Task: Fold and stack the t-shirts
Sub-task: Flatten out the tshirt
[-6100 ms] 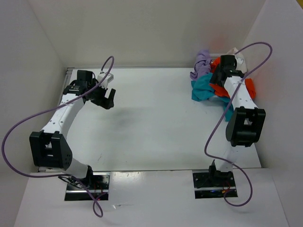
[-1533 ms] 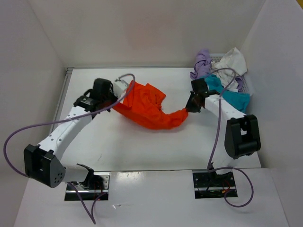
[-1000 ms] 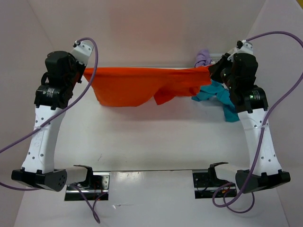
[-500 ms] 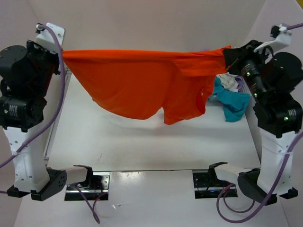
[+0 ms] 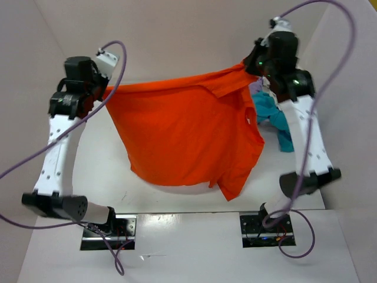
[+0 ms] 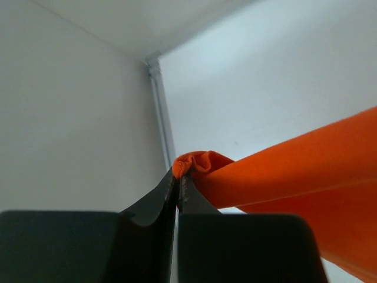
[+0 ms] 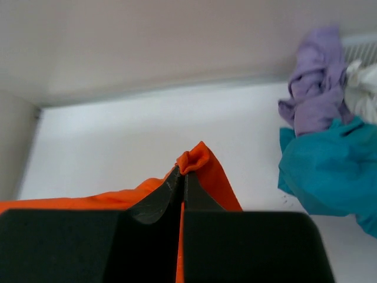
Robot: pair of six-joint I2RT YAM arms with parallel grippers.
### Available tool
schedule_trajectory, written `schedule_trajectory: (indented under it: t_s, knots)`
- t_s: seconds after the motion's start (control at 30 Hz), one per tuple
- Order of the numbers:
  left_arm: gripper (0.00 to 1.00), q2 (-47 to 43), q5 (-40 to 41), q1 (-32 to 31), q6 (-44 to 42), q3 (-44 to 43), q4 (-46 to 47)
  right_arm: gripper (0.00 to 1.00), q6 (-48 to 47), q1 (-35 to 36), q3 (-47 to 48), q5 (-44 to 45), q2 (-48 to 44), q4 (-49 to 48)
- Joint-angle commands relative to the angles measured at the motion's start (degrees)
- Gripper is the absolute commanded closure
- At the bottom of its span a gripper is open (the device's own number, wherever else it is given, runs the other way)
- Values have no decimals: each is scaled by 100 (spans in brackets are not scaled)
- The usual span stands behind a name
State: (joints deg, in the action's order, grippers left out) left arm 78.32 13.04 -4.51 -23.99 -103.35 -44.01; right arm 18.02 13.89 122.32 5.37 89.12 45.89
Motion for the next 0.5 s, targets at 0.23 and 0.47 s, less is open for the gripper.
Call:
schedule_trajectory:
  t_s: [0.23, 0.47]
  knots:
    - [100, 2123, -425, 618, 342, 280, 1000, 100, -54, 0, 1320, -264, 3171, 368]
    - [100, 2934, -539, 618, 342, 166, 1061, 100, -53, -106, 1206, -528, 3612, 377]
